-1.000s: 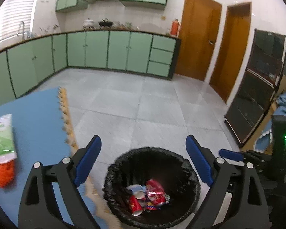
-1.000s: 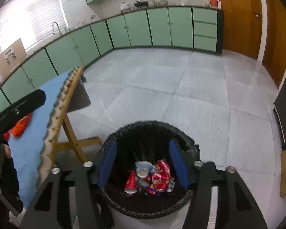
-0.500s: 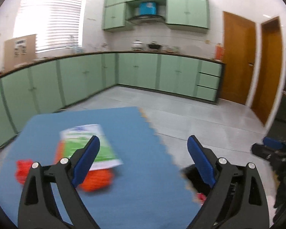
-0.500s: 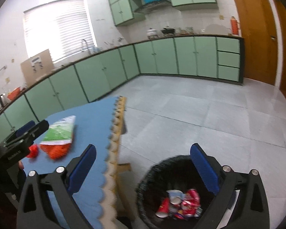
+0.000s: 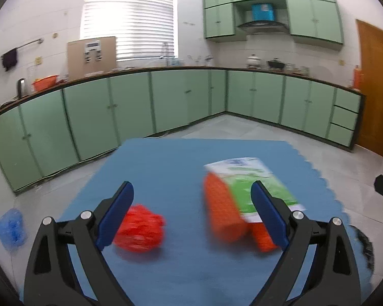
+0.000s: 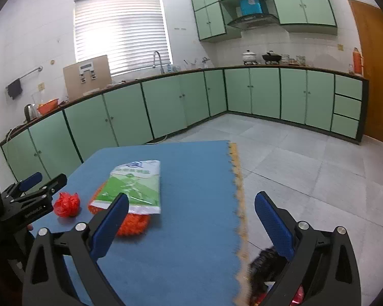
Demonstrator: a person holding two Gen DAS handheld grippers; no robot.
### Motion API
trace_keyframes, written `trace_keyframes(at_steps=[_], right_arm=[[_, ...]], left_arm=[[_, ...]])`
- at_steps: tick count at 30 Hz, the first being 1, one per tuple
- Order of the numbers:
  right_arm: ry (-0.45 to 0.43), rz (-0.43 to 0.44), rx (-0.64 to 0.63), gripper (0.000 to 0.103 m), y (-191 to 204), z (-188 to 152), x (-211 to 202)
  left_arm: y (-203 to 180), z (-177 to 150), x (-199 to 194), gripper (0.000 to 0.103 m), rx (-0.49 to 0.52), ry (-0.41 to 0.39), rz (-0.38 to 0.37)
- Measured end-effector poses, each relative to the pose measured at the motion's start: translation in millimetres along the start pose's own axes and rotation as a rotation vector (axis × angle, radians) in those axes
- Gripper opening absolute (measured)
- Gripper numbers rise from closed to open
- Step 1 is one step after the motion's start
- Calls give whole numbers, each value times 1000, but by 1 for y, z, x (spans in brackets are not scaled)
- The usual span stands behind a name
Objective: Collect trash
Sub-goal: 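Move both grippers back toward the remaining trash on the table, then grasp the red plastic bag with the left gripper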
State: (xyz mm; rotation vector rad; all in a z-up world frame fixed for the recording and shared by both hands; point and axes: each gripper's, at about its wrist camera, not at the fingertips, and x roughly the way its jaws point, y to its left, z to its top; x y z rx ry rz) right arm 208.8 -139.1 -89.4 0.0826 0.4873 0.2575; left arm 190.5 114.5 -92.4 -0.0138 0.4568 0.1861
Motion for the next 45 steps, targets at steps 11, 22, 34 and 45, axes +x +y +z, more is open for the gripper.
trace_keyframes(at_steps=[11,22,34,45], right_arm=[[49,17,-6,97,31,-5,51],[147,39,35,97,36,-7,96],[274,86,64,96,39,-16,133],[340,222,107,49,39,-18,138]], left_arm=[[53,-15,54,90,-41,138,56],[64,-25,89,90,-86,268,46],[78,-29,108,52,-155,365,18],[75,-27,102,43,-149,335,25]])
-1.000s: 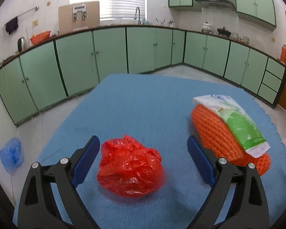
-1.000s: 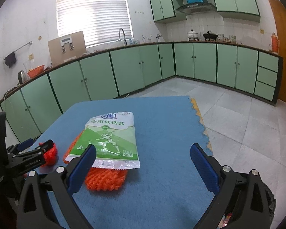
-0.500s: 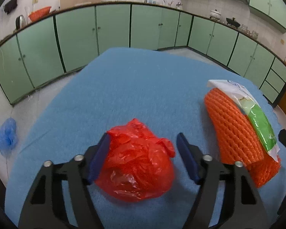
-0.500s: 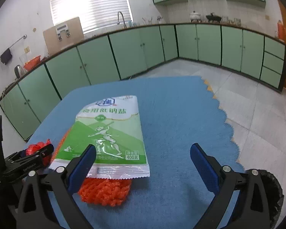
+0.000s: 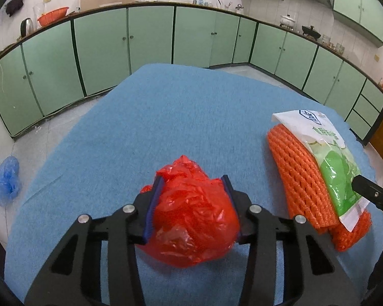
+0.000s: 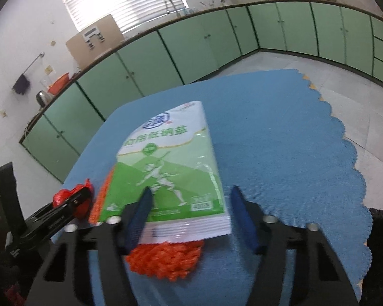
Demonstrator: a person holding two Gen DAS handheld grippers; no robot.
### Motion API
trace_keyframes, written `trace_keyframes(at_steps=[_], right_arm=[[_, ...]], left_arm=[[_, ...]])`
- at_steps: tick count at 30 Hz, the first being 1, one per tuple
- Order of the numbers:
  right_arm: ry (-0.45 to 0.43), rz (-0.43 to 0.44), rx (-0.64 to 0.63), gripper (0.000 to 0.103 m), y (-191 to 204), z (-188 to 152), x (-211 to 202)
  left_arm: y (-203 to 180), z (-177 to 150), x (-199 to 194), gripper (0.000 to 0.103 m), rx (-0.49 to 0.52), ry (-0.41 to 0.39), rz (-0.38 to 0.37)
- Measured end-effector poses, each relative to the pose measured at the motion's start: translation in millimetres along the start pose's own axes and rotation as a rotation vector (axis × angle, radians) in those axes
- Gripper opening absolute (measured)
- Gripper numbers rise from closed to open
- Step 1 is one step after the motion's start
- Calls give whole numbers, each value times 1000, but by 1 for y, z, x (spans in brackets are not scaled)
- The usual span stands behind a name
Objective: Collect trash
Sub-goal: 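Grasp the red plastic bag with the left gripper, then grasp the green salt packet with the right gripper while the left gripper holds the bag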
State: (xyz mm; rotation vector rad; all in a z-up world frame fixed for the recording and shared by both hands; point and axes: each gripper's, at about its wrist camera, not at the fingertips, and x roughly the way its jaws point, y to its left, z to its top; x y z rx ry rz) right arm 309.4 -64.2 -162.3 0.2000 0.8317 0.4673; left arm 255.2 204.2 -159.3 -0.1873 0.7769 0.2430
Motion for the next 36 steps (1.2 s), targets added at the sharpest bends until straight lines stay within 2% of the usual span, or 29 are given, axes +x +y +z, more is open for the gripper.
trace_keyframes(at_steps=[7,10,24,33,36], right_arm=[[-36,-4,-54,14,8,3,-16],[-60,2,-72,9,15,8,-26],[-162,26,-161,3,44,23,-84],[-82,-32,-67,3,14,1,-90],[-44,-16,-30,8,1,-8,-88]], left_arm=[[-12,1,-17,41,13,-46,-6],[-16,2,-26,41,20,-70,-12],[-43,13,-81,40,50,-194,-94],[-61,5,-93,40,83,-208,-144],[-72,-2,-90,40,105,-191,-158]])
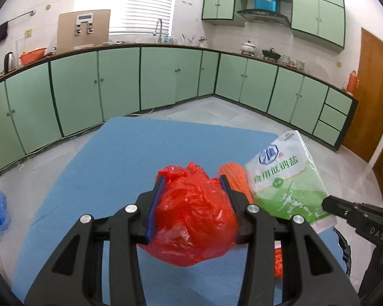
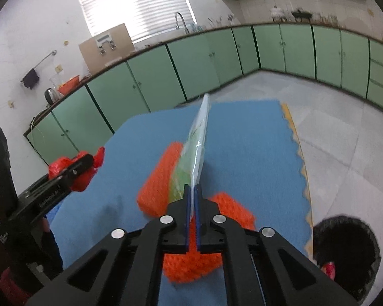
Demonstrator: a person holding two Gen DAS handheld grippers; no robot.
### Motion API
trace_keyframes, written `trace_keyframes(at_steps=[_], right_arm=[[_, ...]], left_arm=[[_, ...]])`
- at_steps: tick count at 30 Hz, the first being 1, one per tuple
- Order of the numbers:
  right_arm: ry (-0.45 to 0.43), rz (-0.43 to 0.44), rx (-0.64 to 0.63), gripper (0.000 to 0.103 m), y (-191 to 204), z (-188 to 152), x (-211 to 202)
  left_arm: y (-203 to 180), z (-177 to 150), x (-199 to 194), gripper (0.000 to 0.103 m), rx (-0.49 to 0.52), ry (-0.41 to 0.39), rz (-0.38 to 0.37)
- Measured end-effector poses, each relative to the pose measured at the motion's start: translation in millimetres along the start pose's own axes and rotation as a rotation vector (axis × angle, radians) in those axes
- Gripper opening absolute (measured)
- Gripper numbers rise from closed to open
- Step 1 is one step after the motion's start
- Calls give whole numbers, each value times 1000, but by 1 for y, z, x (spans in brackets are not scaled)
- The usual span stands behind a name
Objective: Collect trash
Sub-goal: 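Grasp the green salt packet with the right gripper while the left gripper holds the bag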
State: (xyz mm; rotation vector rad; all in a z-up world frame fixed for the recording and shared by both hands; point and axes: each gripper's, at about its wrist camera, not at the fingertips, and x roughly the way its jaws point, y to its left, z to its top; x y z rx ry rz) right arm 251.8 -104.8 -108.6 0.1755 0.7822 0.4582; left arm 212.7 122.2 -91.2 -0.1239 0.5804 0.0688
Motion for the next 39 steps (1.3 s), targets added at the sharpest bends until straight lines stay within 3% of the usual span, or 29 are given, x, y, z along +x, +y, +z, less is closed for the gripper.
trace_keyframes(at_steps=[6,10,15,19,25,35,39], right_arm=[[50,45,39,18,-12,-7,13],[62,59,28,36,-9,-2,23],[85,62,24,41,-7,-1,35],[113,50,36,58,-12,0,47],[124,61,63,64,-20,2,58],[164,140,116,70,-35,17,82],[170,154,98,47,-32,18,83]], left_arm=[[-4,-11,9,40,17,31,-14],[-6,-14,14,40,27,43,-8],[-4,-17,17,40,30,47,-2],[-9,-20,19,40,33,51,2],[-6,-20,25,40,25,62,12],[-4,-20,36,40,21,80,24],[-7,-20,39,40,23,82,30]])
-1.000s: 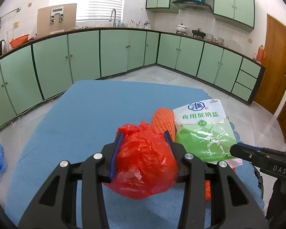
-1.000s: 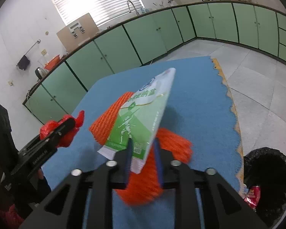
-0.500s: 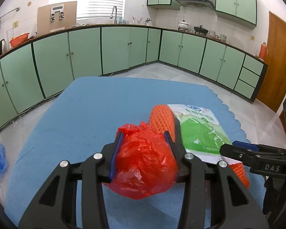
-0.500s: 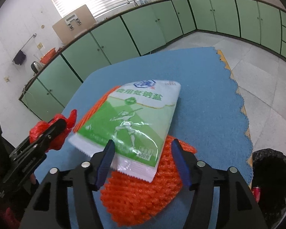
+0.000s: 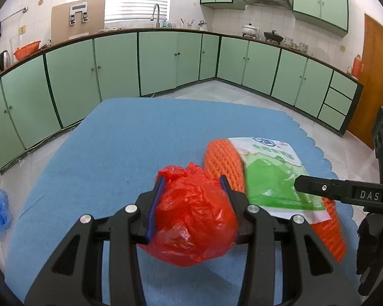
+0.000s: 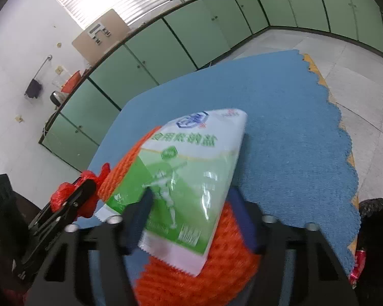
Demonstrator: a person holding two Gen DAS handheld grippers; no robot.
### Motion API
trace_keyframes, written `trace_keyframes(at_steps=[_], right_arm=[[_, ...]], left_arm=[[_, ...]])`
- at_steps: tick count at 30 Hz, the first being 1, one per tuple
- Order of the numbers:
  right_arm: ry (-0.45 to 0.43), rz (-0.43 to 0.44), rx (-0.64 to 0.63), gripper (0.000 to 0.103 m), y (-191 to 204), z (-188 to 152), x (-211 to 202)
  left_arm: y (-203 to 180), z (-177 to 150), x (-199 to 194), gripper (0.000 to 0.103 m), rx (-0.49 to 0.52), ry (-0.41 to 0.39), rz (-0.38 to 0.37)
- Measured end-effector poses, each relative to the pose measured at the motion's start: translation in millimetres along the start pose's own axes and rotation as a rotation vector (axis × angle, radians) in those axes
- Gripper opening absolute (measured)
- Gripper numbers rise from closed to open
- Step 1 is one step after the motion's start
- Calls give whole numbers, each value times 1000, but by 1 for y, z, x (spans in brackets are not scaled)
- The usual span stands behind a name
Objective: Collect trash
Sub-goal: 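Grasp the green salt packet with the right gripper while the left gripper holds the bag, then carry the bag and salt packet over the black bin and open both grippers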
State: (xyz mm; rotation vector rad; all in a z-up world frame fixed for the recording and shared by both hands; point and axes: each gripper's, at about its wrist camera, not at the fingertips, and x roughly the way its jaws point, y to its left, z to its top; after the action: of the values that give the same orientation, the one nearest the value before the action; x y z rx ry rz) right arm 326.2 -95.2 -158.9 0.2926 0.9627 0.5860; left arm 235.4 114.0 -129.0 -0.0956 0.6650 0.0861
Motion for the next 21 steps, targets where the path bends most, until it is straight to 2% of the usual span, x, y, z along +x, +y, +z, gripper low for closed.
trace_keyframes(at_steps=[1,2,4,7,14,21], right_arm=[[0,-10,-16,37,2,-1,0],[-2,-20,-32,32,5,-2,-1],[-15,-38,-57,16,10,-3,-5],[-48,-70,-108,5,21,-4,-16],[-141,-101,-198,3,51,-3,-53],[-214,-106,-230,2,67,0,-88]], left_arm=[[-1,0,1,40,-1,1,0],[-1,1,1,40,-1,1,-1],[-1,1,1,40,0,0,-1],[-3,-1,-2,40,-2,-5,-2],[-4,2,-14,40,-6,-32,-17],[-7,8,-35,40,-6,-79,-43]])
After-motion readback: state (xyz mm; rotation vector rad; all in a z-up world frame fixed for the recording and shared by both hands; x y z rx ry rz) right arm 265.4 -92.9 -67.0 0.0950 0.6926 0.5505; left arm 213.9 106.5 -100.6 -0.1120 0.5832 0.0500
